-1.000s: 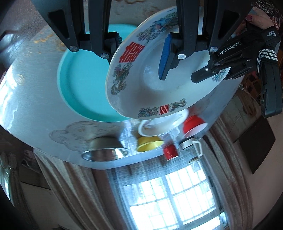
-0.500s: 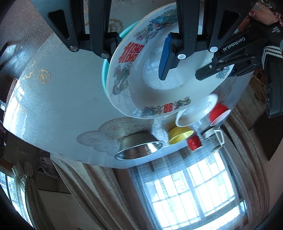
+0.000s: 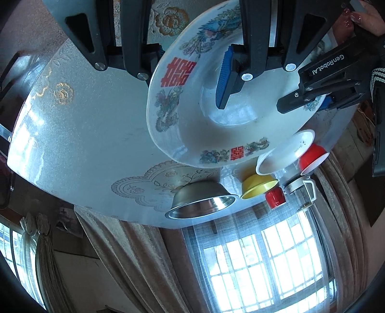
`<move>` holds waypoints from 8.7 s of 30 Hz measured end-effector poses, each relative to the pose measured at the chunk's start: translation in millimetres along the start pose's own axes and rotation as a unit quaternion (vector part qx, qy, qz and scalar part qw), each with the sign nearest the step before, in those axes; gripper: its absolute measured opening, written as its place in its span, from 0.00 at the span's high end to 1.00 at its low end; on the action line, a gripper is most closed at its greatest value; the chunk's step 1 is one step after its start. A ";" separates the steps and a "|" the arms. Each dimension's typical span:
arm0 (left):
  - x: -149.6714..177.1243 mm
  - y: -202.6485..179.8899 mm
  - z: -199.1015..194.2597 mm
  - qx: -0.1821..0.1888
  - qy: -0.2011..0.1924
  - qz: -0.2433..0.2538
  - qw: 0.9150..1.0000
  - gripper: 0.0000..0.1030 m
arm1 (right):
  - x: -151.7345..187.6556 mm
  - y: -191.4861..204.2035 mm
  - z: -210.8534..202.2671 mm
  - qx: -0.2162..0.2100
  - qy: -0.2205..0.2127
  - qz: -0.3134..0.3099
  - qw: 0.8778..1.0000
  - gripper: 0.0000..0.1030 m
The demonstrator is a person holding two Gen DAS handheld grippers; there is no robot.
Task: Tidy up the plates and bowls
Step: 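Carry the large white plate with both grippers over the teal plate, then lower the large plate onto the teal plate and open both grippers, then move both grippers to the floral white plate and grasp its rim, then lift the floral plate with both grippers and carry it over the stacked plates, then lower the floral plate into the large white plate and open both grippers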
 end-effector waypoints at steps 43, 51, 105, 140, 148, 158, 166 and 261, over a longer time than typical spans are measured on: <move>20.4 77.6 -47.5 -0.018 -0.015 -0.082 0.996 0.28 | -14.1 -0.6 -52.0 0.043 -0.040 0.018 0.998 0.60; 7.3 134.5 -38.1 -0.021 -0.019 -0.153 0.988 0.20 | -27.9 37.1 -36.3 0.006 -0.017 -0.004 1.000 0.55; -47.9 149.3 42.7 0.100 0.021 -0.124 0.987 0.72 | -86.7 135.1 162.7 -0.053 0.230 -0.013 0.972 0.76; -60.6 151.8 8.4 0.071 -0.057 -0.099 0.991 0.75 | -81.5 139.1 112.0 -0.114 0.172 0.037 0.978 0.79; -63.6 134.0 -7.6 0.101 -0.079 -0.085 0.988 0.75 | -81.5 127.2 78.8 -0.110 0.144 0.046 0.982 0.79; -61.1 103.9 -20.0 0.120 -0.090 -0.055 0.987 0.75 | -72.1 108.3 45.9 -0.104 0.126 0.061 0.985 0.79; -55.1 78.5 -28.1 0.130 -0.094 -0.025 0.987 0.75 | -51.3 85.1 31.8 -0.096 0.131 0.089 0.983 0.79; 9.4 -27.0 -42.9 0.042 0.010 0.101 0.994 0.56 | 8.9 17.8 -20.4 0.040 0.144 0.052 0.987 0.56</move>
Point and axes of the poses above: each gripper's, at about its wrist camera, not at the fingertips, and z roughly the way its jaws point, y to its left, x to its underside, the point moved 10 cm from there along z, roughly the way its jaws point, and after that the axes turned 6 degrees about y, right-handed, at the moved point
